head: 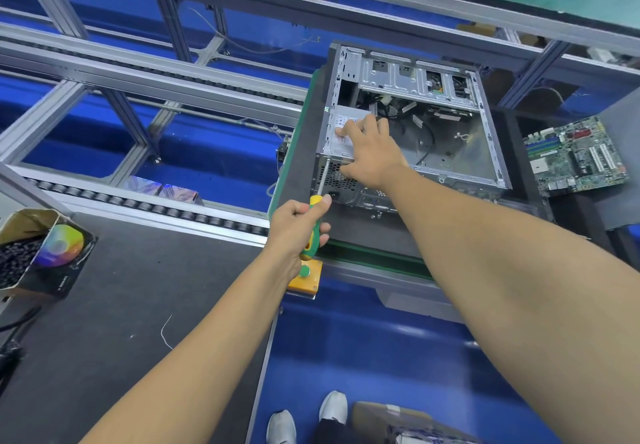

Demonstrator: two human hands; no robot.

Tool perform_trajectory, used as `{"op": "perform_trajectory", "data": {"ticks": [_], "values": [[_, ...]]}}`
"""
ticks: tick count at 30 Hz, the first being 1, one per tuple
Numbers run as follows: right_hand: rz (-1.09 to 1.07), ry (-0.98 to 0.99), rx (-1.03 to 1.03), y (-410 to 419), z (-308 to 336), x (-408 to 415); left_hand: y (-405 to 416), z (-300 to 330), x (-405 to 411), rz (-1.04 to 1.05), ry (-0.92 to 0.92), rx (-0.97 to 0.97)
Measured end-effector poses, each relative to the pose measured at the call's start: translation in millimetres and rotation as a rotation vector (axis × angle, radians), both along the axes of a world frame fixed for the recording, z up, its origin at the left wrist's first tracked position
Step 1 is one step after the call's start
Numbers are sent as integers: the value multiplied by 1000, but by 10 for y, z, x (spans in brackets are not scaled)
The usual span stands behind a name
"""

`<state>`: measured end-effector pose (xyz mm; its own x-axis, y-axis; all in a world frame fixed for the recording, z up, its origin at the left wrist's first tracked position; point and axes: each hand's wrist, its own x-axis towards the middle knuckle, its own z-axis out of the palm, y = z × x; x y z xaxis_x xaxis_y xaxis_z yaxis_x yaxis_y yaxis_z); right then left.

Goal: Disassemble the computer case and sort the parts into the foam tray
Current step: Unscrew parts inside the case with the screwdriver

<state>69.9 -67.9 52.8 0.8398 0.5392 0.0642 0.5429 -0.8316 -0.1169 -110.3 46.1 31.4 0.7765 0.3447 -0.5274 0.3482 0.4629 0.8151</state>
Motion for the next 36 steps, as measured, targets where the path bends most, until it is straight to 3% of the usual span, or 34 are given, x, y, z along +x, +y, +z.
{"op": "perform_trajectory", "data": {"ticks": [5, 10, 19, 25, 30, 36], "values": [[-1, -3, 2, 2, 9, -6, -65, 75, -16, -69, 52, -80], [0, 2, 11, -2, 8, -7, -65, 93, -9, -135, 107, -33], [1, 4, 9, -2, 16, -7, -66, 35, 17, -55, 71, 47], [-2, 7, 7, 1, 26, -14, -85, 101, 10, -80, -8, -92], [3, 11, 18, -4, 20, -5, -151, 230, 10, -119, 69, -170], [-2, 21, 15, -3, 17, 2, -162, 218, 74, -40, 118, -81]]}}
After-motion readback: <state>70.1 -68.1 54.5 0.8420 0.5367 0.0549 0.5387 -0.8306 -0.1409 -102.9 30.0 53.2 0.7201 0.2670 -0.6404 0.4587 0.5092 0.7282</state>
